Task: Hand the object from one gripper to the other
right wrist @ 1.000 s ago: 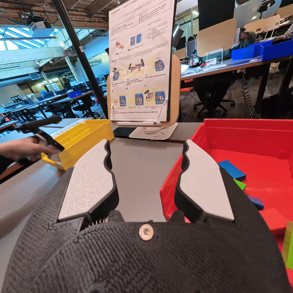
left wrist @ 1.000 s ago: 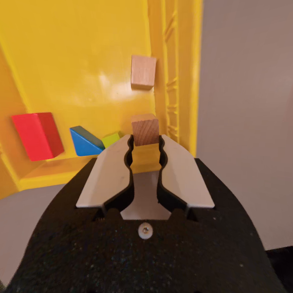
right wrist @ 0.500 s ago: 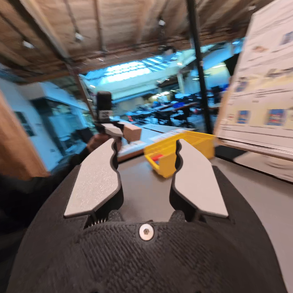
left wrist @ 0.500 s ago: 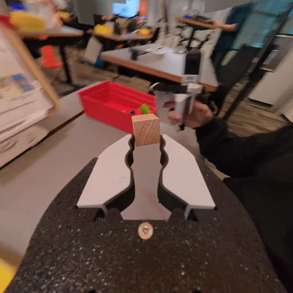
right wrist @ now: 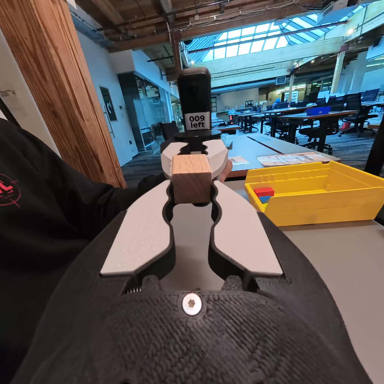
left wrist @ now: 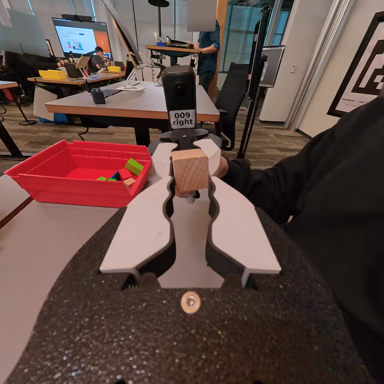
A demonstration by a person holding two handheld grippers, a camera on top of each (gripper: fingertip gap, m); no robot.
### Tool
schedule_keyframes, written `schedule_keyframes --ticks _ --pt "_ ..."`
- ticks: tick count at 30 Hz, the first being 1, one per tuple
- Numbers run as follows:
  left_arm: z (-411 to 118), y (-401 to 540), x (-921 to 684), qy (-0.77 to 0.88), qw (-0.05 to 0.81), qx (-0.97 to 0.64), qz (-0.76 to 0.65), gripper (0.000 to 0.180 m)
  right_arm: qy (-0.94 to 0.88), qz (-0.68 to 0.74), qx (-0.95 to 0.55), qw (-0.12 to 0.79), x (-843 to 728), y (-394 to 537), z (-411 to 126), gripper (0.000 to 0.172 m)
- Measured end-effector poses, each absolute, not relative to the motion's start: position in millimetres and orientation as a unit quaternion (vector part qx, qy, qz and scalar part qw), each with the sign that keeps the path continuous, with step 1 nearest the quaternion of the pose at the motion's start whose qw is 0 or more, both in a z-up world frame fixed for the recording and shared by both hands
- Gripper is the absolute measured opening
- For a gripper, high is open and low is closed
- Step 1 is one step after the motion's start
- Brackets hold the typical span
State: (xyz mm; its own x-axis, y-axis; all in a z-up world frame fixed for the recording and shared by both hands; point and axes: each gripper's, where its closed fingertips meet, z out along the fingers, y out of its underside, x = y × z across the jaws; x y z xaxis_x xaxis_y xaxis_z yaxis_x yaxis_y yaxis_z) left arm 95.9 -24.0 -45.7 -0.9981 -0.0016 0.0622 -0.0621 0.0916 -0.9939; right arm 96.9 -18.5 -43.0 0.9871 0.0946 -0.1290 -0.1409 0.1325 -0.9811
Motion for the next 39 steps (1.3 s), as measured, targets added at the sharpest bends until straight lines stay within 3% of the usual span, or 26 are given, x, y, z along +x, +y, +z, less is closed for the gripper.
schedule_keyframes --ticks 8,16,28,34,35,37,39 --pt "-57 -14 126 -0.750 -0.051 0.105 0.651 0.039 0.112 -0.062 -0.694 0.709 153 -58 -60 0.034" --pt "-85 31 149 -0.776 -0.115 0.167 0.598 0.034 0.456 -0.325 -0.637 0.529 262 -272 -112 0.034" --pt "-80 71 167 -0.713 -0.097 0.225 0.657 0.028 0.533 -0.339 -0.725 0.276 358 -330 -194 0.034" --pt "-78 117 181 -0.699 -0.147 0.271 0.646 0.028 0.565 -0.299 -0.735 0.228 369 -337 -220 0.034" --pt "-78 128 184 -0.695 -0.159 0.283 0.642 0.027 0.568 -0.305 -0.730 0.226 369 -338 -221 0.039" --pt "-78 155 190 -0.684 -0.192 0.318 0.628 0.028 0.573 -0.328 -0.717 0.222 367 -343 -218 0.068" --pt "-80 189 197 -0.666 -0.230 0.369 0.606 0.028 0.570 -0.354 -0.706 0.226 359 -344 -208 0.079"
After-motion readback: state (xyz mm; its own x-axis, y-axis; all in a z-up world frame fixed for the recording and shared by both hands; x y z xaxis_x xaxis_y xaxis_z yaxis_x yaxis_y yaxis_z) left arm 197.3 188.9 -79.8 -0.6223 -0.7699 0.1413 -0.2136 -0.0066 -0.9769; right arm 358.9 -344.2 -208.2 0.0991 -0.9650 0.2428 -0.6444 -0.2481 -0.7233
